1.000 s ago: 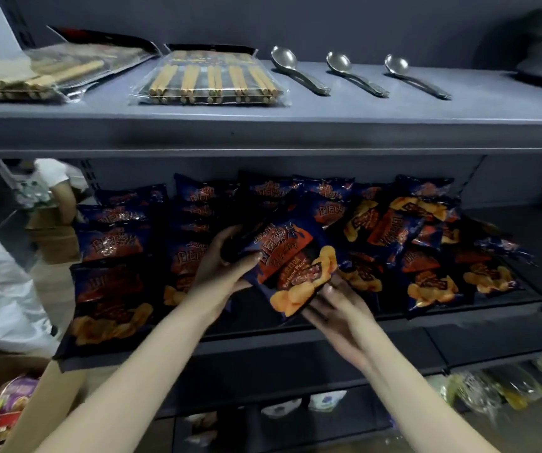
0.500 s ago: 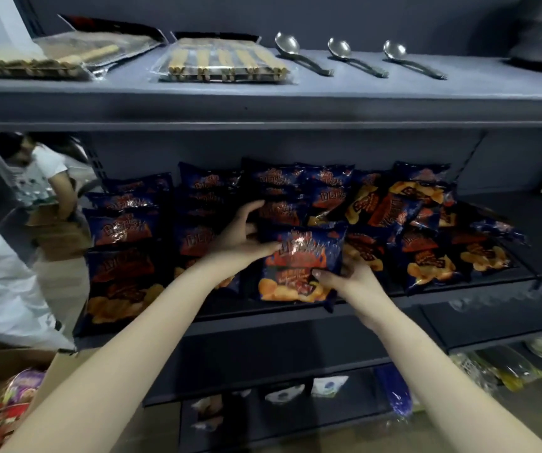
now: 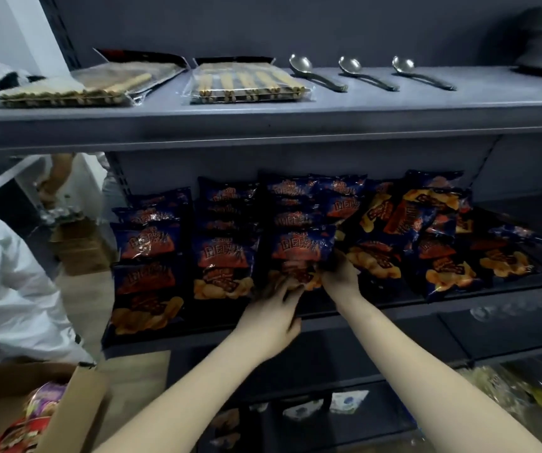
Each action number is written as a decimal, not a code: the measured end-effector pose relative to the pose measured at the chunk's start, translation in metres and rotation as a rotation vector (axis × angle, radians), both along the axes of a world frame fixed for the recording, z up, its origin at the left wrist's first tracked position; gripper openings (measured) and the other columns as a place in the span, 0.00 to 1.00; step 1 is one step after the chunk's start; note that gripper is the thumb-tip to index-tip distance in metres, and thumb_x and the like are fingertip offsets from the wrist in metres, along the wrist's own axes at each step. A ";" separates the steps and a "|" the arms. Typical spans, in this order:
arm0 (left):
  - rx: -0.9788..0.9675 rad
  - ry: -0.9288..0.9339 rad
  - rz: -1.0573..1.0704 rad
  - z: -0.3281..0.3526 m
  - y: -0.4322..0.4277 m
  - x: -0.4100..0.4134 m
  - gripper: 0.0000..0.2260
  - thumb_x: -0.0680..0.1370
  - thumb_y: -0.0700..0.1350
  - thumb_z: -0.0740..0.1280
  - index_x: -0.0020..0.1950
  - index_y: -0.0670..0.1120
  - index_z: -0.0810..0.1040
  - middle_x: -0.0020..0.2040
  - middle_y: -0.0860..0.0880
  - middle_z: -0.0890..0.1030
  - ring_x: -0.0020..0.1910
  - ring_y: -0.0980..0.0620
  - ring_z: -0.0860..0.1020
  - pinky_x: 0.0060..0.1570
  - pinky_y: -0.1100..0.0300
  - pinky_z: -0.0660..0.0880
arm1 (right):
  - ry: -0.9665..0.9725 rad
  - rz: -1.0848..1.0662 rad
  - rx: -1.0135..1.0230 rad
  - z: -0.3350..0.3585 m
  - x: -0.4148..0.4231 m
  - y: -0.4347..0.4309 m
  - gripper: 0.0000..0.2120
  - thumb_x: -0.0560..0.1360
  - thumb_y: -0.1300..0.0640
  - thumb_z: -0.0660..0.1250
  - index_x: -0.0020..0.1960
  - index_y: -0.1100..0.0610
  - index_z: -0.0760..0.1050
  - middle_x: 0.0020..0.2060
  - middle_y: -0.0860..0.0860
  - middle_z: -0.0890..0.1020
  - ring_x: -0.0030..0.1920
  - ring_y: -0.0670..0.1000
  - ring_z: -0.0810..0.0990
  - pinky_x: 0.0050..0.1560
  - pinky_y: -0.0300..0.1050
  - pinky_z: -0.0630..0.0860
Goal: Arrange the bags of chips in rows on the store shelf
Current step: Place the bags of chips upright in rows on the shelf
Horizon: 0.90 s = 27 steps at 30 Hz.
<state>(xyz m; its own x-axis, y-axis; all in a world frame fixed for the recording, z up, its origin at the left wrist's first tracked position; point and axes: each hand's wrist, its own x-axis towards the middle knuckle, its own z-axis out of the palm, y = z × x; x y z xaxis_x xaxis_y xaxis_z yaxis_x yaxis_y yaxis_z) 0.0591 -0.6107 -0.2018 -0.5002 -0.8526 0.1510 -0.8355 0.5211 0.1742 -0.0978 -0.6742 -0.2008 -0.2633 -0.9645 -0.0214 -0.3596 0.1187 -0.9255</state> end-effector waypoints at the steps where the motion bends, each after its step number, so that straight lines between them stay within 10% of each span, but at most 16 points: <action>1: 0.009 -0.030 0.009 -0.004 -0.001 0.001 0.26 0.79 0.51 0.59 0.75 0.47 0.56 0.76 0.49 0.53 0.75 0.45 0.52 0.60 0.52 0.73 | 0.021 -0.006 -0.012 -0.001 0.001 -0.001 0.19 0.77 0.58 0.62 0.67 0.52 0.68 0.60 0.52 0.77 0.61 0.55 0.75 0.51 0.41 0.67; 13: 0.175 0.002 0.019 -0.009 -0.007 -0.010 0.28 0.79 0.50 0.59 0.76 0.50 0.51 0.77 0.48 0.43 0.76 0.42 0.45 0.60 0.51 0.73 | 0.037 0.115 -0.026 -0.002 -0.012 0.014 0.32 0.78 0.53 0.64 0.76 0.48 0.51 0.67 0.48 0.72 0.67 0.51 0.70 0.58 0.38 0.67; 21: 0.014 0.127 -0.038 -0.007 -0.008 -0.045 0.21 0.80 0.48 0.56 0.73 0.48 0.62 0.77 0.48 0.51 0.74 0.45 0.58 0.64 0.56 0.70 | 0.159 -0.162 -0.243 0.015 -0.070 0.049 0.13 0.75 0.67 0.61 0.57 0.57 0.77 0.47 0.47 0.81 0.47 0.46 0.79 0.41 0.22 0.69; 27: 0.027 0.223 -0.117 0.001 -0.024 -0.096 0.22 0.80 0.46 0.58 0.74 0.46 0.61 0.75 0.47 0.55 0.71 0.47 0.62 0.62 0.59 0.70 | 0.254 -0.212 -0.319 0.014 -0.113 0.053 0.16 0.73 0.69 0.60 0.58 0.58 0.77 0.56 0.54 0.80 0.53 0.49 0.79 0.52 0.36 0.74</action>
<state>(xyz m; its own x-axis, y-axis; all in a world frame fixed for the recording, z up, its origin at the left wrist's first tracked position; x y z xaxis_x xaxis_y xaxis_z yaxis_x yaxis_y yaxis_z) -0.0369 -0.6343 -0.2004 -0.5529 -0.7958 0.2470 -0.7088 0.6050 0.3626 -0.2108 -0.6210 -0.1863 -0.4142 -0.8364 0.3591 -0.5784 -0.0628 -0.8134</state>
